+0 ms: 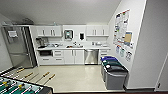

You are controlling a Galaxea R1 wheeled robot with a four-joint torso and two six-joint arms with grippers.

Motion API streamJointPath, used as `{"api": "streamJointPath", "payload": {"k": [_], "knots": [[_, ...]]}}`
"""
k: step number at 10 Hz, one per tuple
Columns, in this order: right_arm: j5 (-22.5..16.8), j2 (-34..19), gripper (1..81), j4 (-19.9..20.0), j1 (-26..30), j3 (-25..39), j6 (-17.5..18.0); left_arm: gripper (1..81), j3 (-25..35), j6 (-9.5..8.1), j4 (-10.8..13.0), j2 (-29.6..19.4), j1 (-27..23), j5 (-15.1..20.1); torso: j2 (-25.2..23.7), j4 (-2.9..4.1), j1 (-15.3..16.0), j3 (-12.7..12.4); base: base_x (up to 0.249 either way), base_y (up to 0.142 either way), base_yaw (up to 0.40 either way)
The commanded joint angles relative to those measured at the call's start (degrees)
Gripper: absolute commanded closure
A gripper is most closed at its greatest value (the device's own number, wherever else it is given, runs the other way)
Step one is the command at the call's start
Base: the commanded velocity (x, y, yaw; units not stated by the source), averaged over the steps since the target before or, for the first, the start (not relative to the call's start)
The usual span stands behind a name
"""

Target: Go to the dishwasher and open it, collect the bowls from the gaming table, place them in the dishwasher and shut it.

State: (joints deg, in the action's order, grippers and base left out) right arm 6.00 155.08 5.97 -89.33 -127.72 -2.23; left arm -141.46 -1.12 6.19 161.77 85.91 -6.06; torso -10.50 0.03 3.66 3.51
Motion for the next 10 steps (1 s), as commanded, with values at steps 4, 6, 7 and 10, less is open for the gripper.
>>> {"api": "streamJointPath", "payload": {"k": [4, 6, 7, 10], "knots": [[-2.0, -1.1, 1.0, 0.4, 3.1, 0.3, 0.2, 1.0, 0.5, 0.07, 0.1, -0.5, -3.6, 2.4, 0.0, 0.00, 0.0, 0.0, 0.277, 0.000, 0.000], [-1.9, -1.1, 1.0, 0.1, 3.2, 0.3, 0.1, 1.0, 0.5, 0.15, 0.1, -0.5, -3.6, 2.2, 0.0, 0.00, 0.0, 0.0, 0.276, 0.000, 0.000], [-2.0, -1.1, 1.0, 0.1, 3.2, 0.3, 0.2, 1.0, 0.5, 0.15, 0.0, -0.4, -3.6, 2.2, 0.0, 0.00, 0.0, 0.0, 0.276, 0.000, 0.000], [-2.0, -1.8, 1.0, -0.2, 3.4, 0.2, -0.1, 1.0, 0.5, 0.15, 0.3, -0.3, -3.5, 2.2, 0.0, 0.00, 0.0, 0.0, 0.276, 0.000, 0.000]]}}
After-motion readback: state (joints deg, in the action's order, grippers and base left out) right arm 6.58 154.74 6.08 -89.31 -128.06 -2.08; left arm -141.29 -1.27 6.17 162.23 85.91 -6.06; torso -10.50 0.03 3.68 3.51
